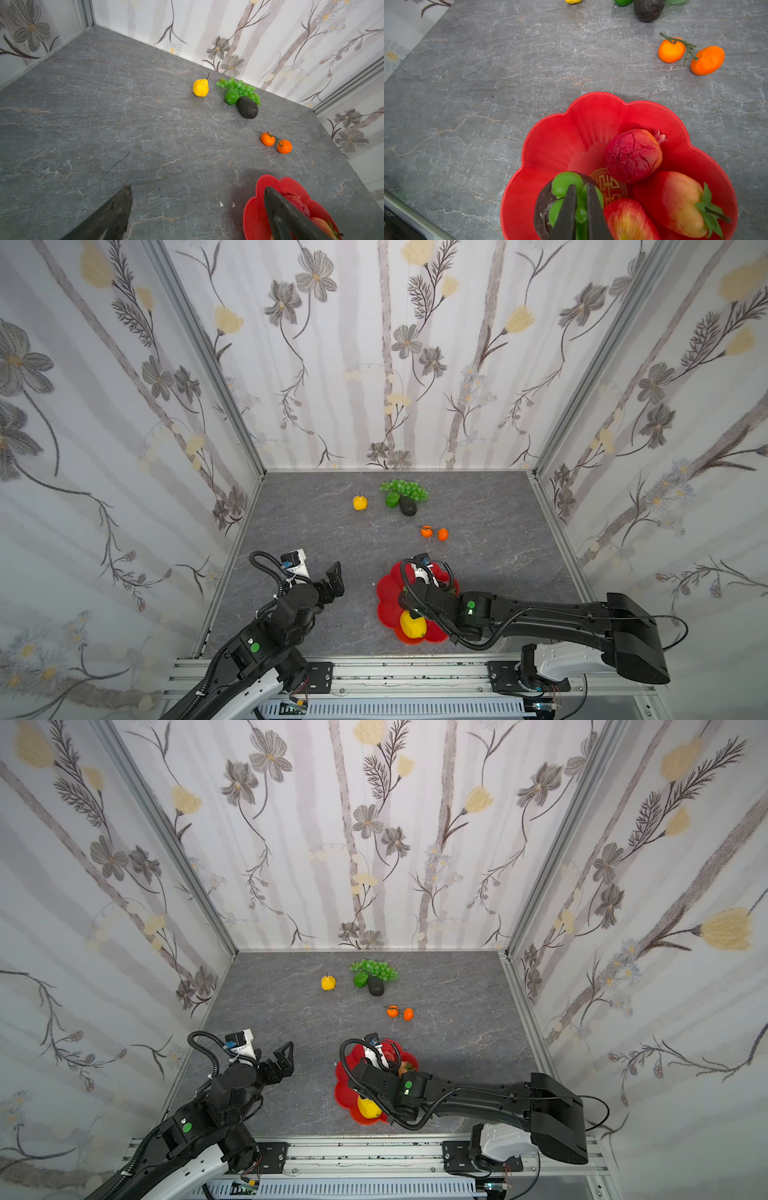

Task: Place and organize the fake fruits in the fruit bowl
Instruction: 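Lower the mangosteen into the bowl with the right gripper while the left gripper withdraws, then open the right gripper to release the mangosteen in the red bowl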

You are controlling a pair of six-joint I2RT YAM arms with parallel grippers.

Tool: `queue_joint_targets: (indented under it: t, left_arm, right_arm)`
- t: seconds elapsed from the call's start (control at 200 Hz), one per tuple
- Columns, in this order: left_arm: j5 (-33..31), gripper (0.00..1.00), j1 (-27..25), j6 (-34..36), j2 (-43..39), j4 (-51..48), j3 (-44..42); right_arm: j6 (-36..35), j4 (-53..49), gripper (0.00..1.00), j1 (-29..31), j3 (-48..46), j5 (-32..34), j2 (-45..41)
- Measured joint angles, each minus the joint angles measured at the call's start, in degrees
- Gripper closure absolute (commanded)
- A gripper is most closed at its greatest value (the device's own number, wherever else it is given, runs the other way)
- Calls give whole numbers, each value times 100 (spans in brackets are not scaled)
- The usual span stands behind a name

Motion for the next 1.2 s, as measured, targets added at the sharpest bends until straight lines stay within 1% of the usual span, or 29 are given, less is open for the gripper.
queue_joint_targets:
  t: [0.205,0.61,0.939,1.199]
  left_arm:
    - [-17,0,35,2,-44,-44,-57]
    - [-13,0,101,24,-52,-72,-166]
    - [-11,0,142,44,-52,-74,-214]
    - [-11,0,173,44,-52,-74,-238]
  right_arm:
    - [-96,-214,100,116,422,164,577]
    - [-341,-579,100,114,1154,629,1473]
    - [-457,-730,100,114,1445,872,2035]
    - [-490,-953,99,114,1493,1016,2232]
